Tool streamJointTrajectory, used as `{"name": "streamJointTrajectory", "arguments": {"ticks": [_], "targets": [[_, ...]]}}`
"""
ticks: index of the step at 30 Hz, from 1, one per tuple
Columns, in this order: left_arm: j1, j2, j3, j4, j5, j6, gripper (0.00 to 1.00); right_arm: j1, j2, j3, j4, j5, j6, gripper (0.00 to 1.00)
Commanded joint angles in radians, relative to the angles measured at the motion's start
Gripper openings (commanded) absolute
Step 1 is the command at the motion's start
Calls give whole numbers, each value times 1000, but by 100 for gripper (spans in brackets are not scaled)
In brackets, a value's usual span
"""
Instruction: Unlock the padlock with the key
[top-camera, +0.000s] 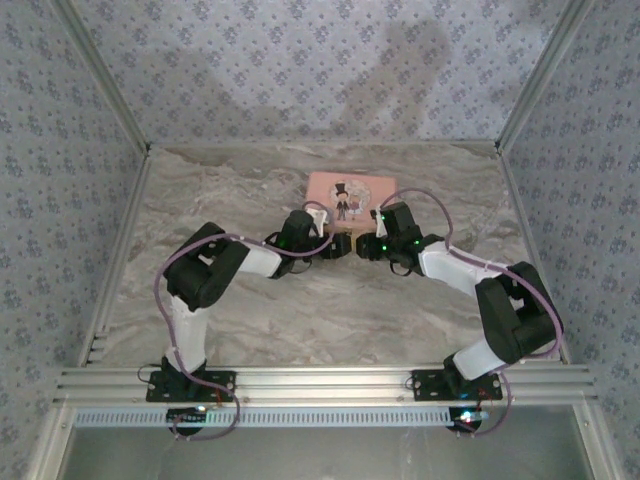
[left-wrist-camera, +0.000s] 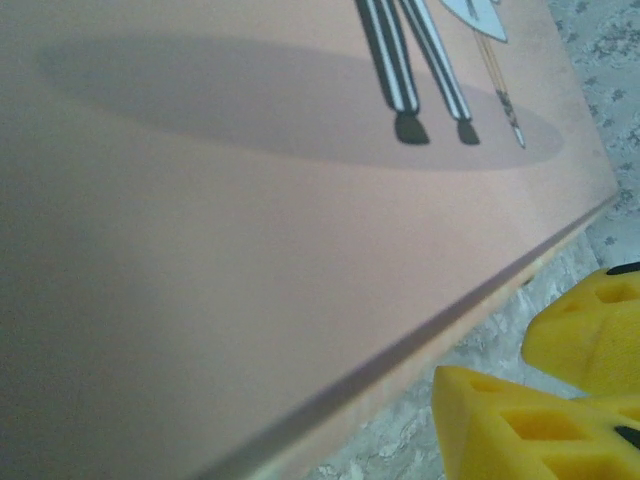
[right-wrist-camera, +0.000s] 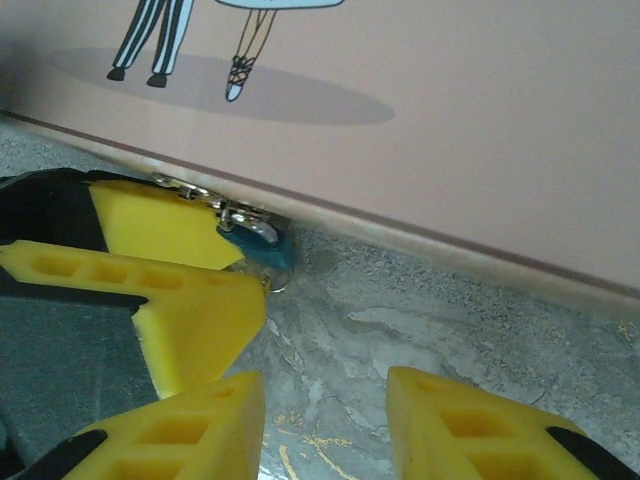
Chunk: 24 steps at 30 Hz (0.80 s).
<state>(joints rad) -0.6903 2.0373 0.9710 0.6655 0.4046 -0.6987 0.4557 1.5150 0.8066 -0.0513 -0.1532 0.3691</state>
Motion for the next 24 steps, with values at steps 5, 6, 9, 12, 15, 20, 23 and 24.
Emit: {"name": "streamJointTrajectory", "arguments": {"ticks": [5, 6, 9, 12, 15, 20, 23, 24], "targets": [[-9, 36, 29, 114, 73, 21, 50, -6, 23, -2, 14, -16, 1, 38], [-9, 42, 31, 135, 81, 11, 49, -6, 19, -8, 17, -15, 3, 38], [-11, 64, 54, 141, 94, -16, 48, -6, 8, -29, 27, -10, 11, 38], [-12, 83, 64, 158, 93, -37, 49, -8, -10, -49, 31, -4, 16, 38], [-13, 99, 76, 159, 98, -51, 47, -9, -26, -66, 35, -2, 18, 38], [-19, 121, 88, 172, 106, -77, 44, -26, -45, -95, 55, 13, 42, 37], [-29, 127, 108, 132, 108, -68, 47, -37, -83, -106, 40, 64, 58, 37], [-33, 127, 113, 128, 107, -66, 47, -43, -96, -107, 29, 94, 64, 38]]}}
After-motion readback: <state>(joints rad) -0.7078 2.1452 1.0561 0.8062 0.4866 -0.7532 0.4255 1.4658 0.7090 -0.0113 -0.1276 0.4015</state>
